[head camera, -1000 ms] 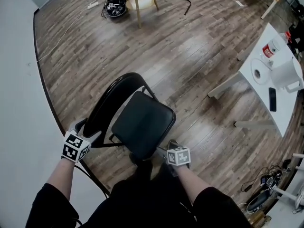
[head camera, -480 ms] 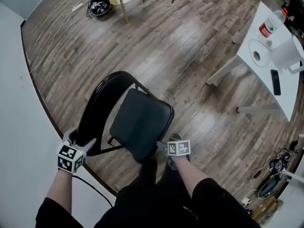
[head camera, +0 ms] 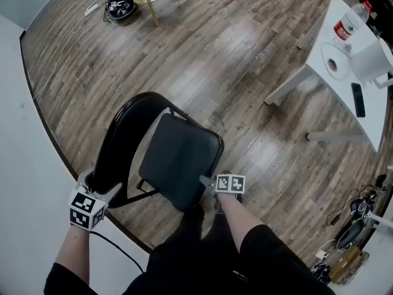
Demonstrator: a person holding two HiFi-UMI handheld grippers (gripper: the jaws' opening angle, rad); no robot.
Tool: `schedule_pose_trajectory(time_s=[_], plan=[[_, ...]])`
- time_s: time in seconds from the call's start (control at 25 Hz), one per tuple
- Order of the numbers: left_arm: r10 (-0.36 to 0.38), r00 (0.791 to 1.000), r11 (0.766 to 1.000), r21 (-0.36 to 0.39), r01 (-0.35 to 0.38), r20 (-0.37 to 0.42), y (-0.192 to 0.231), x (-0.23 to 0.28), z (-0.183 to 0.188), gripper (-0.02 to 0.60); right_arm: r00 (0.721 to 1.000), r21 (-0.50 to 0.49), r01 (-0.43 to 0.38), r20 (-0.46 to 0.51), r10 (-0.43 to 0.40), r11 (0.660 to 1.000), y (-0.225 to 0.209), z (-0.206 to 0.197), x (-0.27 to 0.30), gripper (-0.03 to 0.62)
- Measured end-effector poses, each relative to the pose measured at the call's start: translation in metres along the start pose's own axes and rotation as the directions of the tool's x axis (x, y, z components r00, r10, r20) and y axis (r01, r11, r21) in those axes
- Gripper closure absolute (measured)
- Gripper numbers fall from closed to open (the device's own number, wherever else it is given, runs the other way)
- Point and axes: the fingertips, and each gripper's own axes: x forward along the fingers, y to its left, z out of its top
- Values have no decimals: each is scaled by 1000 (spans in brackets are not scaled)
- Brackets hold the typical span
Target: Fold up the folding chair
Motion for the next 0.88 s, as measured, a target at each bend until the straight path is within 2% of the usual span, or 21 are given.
schedule_pose_trajectory(time_s=[0.12,0.24,0.44,0.88], plan=[[-9,1000,1000,17,9,-12,1,1,2,236,999,51,-23,29,22,998,-1,6,6,243],[-13,1000,1000,21,14,-16,1,4,-2,236,999,62,-32,46,29,998,-2,11,12,241],[-45,999,999,-16,45,-27,-10,7,-4,238,997,81,-41,65,35,996,-7,20,21,241],[-42,999,997,-58,42,-2,-10,6,6,256,993,104,-80,94,70,991,-2,35,41,243]])
